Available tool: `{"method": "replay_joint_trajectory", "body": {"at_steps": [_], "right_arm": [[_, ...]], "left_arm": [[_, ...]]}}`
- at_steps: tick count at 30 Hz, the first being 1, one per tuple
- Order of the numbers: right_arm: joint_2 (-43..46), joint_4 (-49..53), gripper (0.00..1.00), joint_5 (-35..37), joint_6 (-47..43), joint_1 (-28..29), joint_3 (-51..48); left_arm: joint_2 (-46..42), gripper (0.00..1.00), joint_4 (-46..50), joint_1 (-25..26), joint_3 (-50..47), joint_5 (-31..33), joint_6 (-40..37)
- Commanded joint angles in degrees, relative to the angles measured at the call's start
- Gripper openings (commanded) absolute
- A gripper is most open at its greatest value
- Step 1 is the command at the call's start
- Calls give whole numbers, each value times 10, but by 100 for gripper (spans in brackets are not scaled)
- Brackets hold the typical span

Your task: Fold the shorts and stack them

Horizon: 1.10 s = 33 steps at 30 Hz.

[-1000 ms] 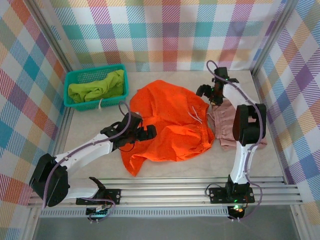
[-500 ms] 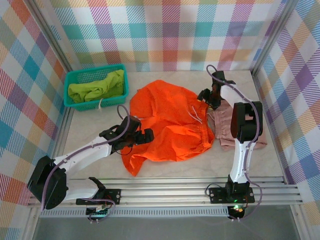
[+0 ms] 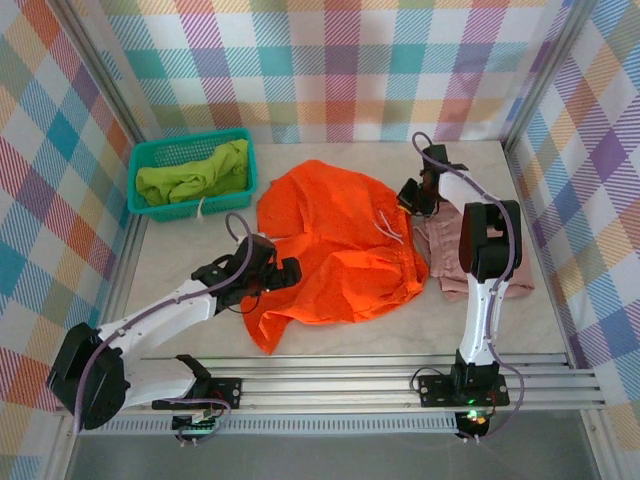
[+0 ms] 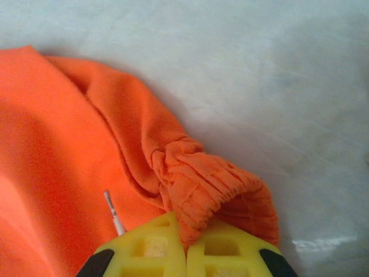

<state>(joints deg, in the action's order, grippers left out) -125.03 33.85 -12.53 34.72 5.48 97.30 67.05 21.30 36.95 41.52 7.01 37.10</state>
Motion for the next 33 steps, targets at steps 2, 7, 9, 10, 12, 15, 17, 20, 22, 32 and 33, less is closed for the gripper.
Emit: {"method": "replay_joint_trajectory", "body": {"at_steps": [2,7,9,10,12,15,17,20,22,32,33], "right_arm": [[85,-58,0,-74,-63,1,23],[178,-77,0,-107,-127,2,-1],[207,-52,0,-91,-159,2,3],[218,-43,0,-83,-174,2,5],[241,-27,0,-47,-199,2,5],[246,23,0,25,-214,2,32],[228,60,8,62,-220,2,59],[192,104,45,116,-210,1,88],[173,130,55,116,-200,-1,108],[301,34,70,-52,-104,5,-86],[313,27,70,-61,-101,10,-110]], "left_arm": [[-32,100,20,-9,-12,42,15],[-56,100,25,-12,-20,71,22],[-65,100,29,-12,-20,84,22],[-69,100,30,-12,-20,89,22],[-77,100,35,-13,-19,101,22],[-88,100,37,-14,-20,115,21],[-90,100,37,-15,-20,120,21],[-85,100,33,-17,-16,116,22],[-81,100,31,-17,-8,105,24],[-102,96,82,-6,-31,-82,97],[-103,95,89,1,-38,-91,107]]}}
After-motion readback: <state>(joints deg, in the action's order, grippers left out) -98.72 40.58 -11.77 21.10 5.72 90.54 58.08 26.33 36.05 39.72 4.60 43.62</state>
